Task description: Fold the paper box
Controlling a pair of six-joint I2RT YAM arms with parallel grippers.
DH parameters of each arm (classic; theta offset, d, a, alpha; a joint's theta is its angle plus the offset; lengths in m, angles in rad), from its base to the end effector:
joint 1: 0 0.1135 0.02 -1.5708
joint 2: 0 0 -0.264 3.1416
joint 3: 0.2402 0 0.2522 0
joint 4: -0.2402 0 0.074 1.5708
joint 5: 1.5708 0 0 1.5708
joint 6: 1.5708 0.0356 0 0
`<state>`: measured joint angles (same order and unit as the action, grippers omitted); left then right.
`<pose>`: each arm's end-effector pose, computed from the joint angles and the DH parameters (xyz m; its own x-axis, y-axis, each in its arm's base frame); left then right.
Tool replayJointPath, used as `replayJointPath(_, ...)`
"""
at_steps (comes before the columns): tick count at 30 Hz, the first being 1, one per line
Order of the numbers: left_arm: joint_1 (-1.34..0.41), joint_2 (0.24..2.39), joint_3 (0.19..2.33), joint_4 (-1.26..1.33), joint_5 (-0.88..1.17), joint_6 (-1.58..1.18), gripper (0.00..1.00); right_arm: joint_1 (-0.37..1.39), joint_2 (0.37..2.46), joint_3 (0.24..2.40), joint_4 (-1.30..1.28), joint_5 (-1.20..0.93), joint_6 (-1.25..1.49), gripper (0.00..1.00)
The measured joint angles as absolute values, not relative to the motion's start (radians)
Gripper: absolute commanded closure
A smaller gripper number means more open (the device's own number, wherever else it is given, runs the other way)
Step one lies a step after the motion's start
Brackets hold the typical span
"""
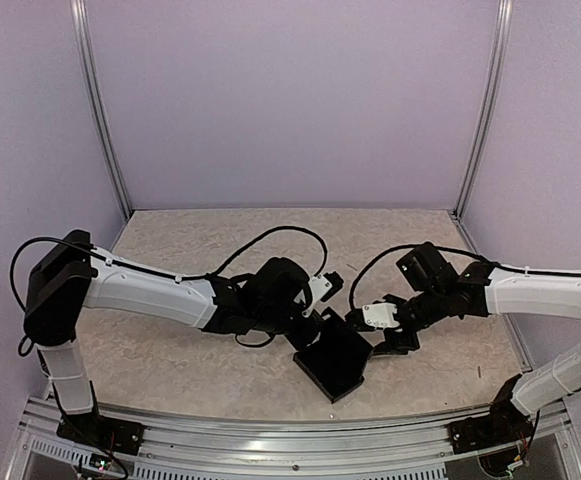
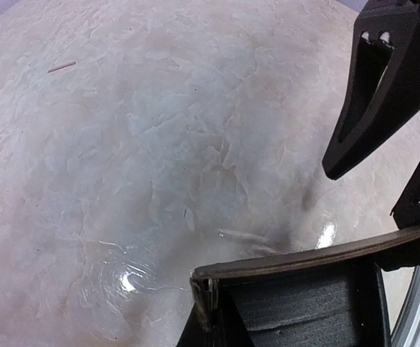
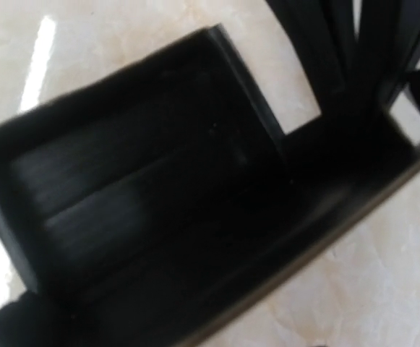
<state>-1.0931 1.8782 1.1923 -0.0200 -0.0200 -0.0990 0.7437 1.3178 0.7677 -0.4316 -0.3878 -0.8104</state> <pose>0.1895 -0.3645 0.1853 -0.3838 0.5265 -0.7586 0.8471 0.5278 -0.0623 0.1775 0.1816 0.2033 0.1444 -0.7785 -0.6107 -0.9819 -0.0363 -0.1859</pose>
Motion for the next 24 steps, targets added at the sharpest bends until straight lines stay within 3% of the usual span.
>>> replayJointPath(24, -0.947, 1.900, 1.182, 0.126, 0.060, -0.090, 1.00, 0.744, 1.481, 0.870, -0.345, -0.303, -0.745, 0.51)
